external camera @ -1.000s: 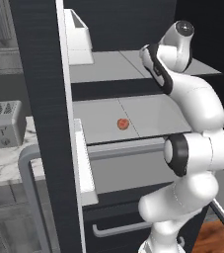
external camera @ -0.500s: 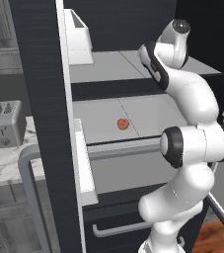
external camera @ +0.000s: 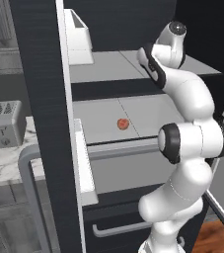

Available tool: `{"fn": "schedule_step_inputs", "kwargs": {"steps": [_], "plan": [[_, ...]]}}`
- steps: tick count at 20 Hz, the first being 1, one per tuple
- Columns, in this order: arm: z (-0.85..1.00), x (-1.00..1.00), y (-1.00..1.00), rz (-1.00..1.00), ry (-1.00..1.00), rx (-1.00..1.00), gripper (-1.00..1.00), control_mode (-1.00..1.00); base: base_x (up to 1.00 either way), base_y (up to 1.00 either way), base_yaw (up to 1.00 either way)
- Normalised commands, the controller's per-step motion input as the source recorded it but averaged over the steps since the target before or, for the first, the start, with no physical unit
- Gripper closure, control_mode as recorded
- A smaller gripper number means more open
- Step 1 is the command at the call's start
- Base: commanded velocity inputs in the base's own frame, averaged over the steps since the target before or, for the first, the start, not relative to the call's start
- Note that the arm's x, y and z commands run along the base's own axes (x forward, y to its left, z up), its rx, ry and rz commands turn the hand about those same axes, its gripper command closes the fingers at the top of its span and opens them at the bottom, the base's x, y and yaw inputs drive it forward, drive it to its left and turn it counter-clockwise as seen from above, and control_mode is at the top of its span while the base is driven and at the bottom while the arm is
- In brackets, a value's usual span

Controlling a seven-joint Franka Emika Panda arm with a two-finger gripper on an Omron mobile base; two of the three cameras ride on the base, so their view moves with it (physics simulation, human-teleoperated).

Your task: Retrieve the kiwi and peach from the fridge and place them into the bowl on the dining table.

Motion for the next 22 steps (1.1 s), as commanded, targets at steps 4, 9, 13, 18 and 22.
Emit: {"fn": "schedule_step_inputs", "kwargs": {"steps": [4,9,13,18,22], "plan": [[-0.24,0.32,0.0,0.0,0.0,0.0,-1.0,-1.0,0.0,0.0,0.0],[-0.23,0.11,-0.01,0.0,0.04,0.0,-1.0,-1.0,0.0,0.0,0.0],[-0.27,0.02,0.0,0.0,0.08,0.0,-1.0,-1.0,0.0,0.0,0.0],[-0.39,0.0,0.0,0.0,0.11,0.0,-1.0,-1.0,0.0,0.0,0.0],[-0.29,0.06,0.0,0.0,0.06,0.0,-1.0,-1.0,0.0,0.0,0.0]]}}
